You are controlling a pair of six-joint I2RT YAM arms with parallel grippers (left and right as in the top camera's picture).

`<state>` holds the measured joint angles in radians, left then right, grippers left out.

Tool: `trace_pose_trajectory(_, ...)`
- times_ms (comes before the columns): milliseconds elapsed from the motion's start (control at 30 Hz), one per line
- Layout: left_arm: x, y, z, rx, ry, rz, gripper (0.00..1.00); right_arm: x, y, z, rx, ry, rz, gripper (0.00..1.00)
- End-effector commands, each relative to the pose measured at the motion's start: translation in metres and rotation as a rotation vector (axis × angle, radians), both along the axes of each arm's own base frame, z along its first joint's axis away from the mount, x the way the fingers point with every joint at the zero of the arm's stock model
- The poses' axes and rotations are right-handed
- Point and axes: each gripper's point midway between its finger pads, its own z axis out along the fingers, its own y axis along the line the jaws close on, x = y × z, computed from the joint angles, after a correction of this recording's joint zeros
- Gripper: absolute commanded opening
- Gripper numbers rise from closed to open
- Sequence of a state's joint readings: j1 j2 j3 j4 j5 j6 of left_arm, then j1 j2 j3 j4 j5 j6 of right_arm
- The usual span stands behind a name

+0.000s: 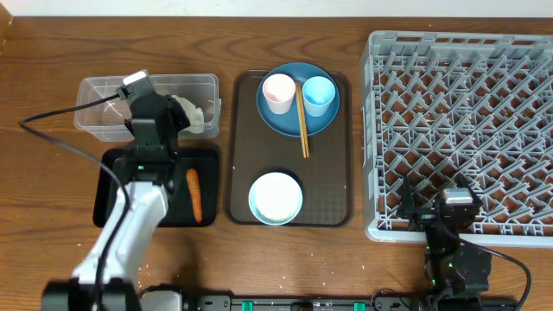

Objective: Sort waste into correct bins and load items into the dishwasher rack
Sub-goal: 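Carry the tissue left into the clear plastic bin and release it, then move the left gripper to the light-blue rice bowl and grasp its rim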

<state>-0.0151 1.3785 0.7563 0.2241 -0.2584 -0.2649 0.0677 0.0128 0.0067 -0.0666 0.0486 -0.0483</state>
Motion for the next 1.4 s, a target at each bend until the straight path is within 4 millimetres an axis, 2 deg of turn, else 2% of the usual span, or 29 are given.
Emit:
trace_pose_trajectory(0,0.006,0.015,-0.017,0.008,0.036,0.044,0.09,0.000,0.004,-0.001,-0.002,0.004,0.015,0.99)
trace_pose_trajectory(133,0.007,0.023,-0.033,0.008,0.078,0.062,0.09,0.000,0.004,-0.001,-0.002,0.004,0.015,0.99)
trace_pose_trajectory(233,0.008,0.023,-0.030,0.008,0.063,0.062,0.10,0.000,0.004,-0.001,-0.002,0.004,0.015,0.99)
trace_pose_trajectory(367,0.011,0.015,-0.010,-0.014,0.003,0.019,0.17,0.000,0.004,-0.001,-0.002,0.004,0.015,0.99)
trace_pose_trajectory(500,0.008,-0.014,0.031,-0.087,-0.102,-0.115,0.17,0.000,0.004,-0.001,-0.002,0.004,0.015,0.99)
trace_pose_trajectory(600,-0.013,-0.051,0.055,-0.252,-0.126,-0.226,0.17,0.000,0.004,-0.001,-0.002,0.004,0.015,0.99)
trace_pose_trajectory(667,-0.037,-0.080,0.058,-0.380,-0.079,-0.316,0.17,0.000,0.004,-0.001,-0.002,0.004,0.015,0.99)
trace_pose_trajectory(767,-0.083,-0.122,0.049,-0.557,0.068,-0.418,0.16,0.000,0.004,-0.001,-0.002,0.004,0.015,0.99)
trace_pose_trajectory(800,-0.102,-0.136,0.042,-0.609,0.141,-0.449,0.12,0.000,0.004,-0.001,-0.002,0.004,0.015,0.99)
trace_pose_trajectory(967,-0.164,-0.182,0.012,-0.651,0.401,-0.565,0.06,0.000,0.004,-0.001,-0.002,0.004,0.015,0.99)
trace_pose_trajectory(1133,-0.192,-0.220,0.001,-0.612,0.504,-0.701,0.06,0.000,0.004,-0.001,-0.002,0.004,0.015,0.99)
trace_pose_trajectory(1367,-0.200,-0.251,-0.013,-0.607,0.579,-0.755,0.06,0.000,0.004,-0.001,-0.002,0.004,0.015,0.99)
